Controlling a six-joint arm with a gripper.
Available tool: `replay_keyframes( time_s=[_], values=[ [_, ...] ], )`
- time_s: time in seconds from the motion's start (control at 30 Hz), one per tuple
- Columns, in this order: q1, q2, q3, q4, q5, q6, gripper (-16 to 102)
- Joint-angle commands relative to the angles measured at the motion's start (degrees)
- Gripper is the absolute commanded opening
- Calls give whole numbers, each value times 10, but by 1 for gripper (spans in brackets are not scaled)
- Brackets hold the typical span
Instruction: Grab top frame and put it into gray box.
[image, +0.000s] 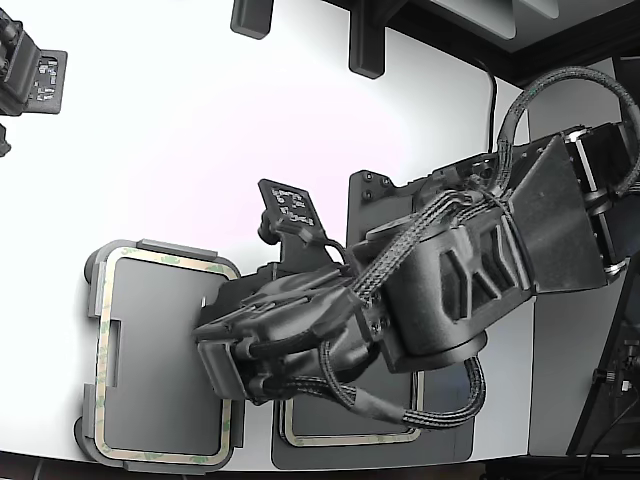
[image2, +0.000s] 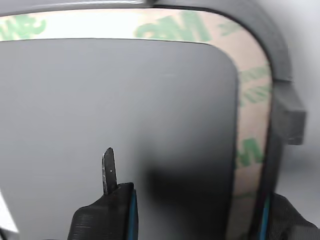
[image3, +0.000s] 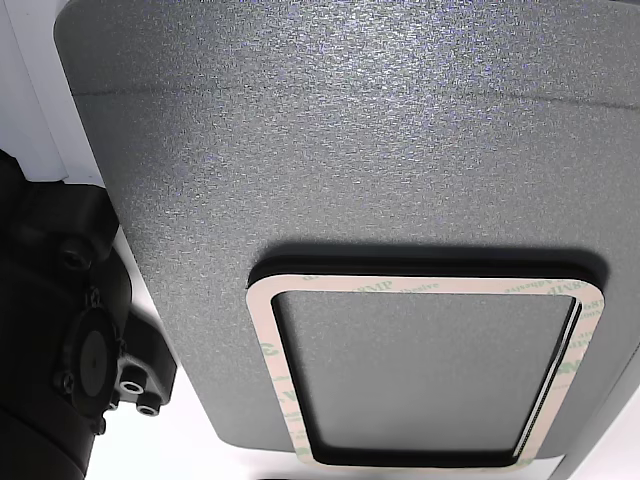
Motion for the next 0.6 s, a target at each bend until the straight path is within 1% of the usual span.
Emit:
replay_keyframes(
  time_s=[0.0,0.1,0.17,0.23,0.3,0.37,0.43,0.57],
  values=[
    [-10,30,-21,-23,25,-20,100],
    [-11,62,-17,-62,69,-142,100],
    [-12,83,-17,-68,99,-207,100],
    [-13,113,-12,-73,148,-301,100],
    [-15,157,14,-88,192,-403,100],
    [-21,214,62,-126,221,-517,100],
    [-33,258,91,-144,224,-602,100],
    [-72,341,157,-182,192,-766,100]
  ],
)
